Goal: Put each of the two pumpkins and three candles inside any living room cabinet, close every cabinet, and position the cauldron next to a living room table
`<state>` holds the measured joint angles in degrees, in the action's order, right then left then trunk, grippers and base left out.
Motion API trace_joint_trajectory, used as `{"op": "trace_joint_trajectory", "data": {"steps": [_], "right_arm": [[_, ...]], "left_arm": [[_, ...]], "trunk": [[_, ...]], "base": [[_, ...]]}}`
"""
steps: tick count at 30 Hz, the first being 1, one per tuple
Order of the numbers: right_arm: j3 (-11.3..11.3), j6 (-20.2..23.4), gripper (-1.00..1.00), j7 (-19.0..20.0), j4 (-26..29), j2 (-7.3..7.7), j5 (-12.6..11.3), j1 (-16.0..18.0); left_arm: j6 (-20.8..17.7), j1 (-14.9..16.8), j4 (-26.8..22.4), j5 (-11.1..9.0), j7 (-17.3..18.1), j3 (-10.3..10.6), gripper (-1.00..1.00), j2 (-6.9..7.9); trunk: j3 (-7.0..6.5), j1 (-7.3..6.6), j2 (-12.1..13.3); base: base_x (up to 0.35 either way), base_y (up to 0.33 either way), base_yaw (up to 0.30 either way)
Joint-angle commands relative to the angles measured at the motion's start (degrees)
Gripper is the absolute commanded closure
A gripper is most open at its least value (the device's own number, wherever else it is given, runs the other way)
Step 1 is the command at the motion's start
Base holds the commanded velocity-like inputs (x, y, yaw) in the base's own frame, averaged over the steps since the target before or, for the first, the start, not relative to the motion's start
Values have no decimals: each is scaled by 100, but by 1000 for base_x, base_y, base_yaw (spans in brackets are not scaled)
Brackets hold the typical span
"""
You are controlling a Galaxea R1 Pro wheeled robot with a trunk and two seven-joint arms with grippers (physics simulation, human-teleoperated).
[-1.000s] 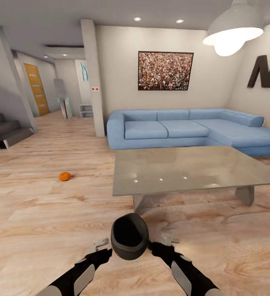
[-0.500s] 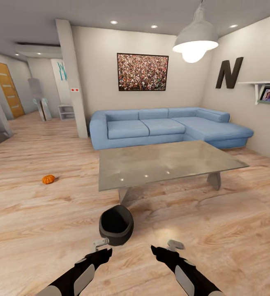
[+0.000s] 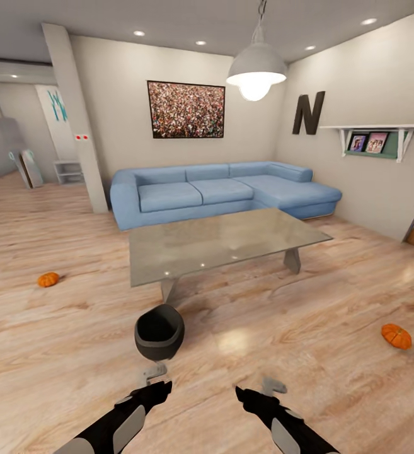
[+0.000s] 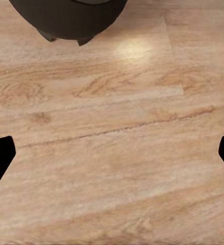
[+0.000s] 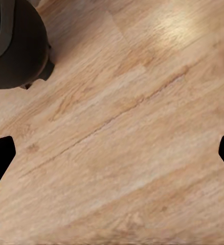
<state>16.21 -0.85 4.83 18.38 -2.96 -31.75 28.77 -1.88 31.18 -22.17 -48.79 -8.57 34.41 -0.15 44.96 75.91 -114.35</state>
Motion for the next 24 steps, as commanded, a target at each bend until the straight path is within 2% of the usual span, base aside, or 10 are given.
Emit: {"op": "trace_joint_trajectory", "data": {"steps": [1, 17, 24], "right_arm": [[33, -12, -100, 9, -12, 3, -55, 6], [30, -21, -100, 18, -36, 12, -83, 6], [-72, -28, -100, 26, -36, 15, -86, 6]], "left_arm": [[-14, 2, -15, -34, -49, 40, -100, 6], [-14, 2, -11, -36, -48, 47, -100, -7], [-17, 2, -9, -43, -41, 42, -100, 0]], "trunk": [[-8, -27, 39], [-211, -378, 681], [-300, -532, 961]], "base": [[-324, 0, -253], [-324, 0, -253], [-324, 0, -253]]}}
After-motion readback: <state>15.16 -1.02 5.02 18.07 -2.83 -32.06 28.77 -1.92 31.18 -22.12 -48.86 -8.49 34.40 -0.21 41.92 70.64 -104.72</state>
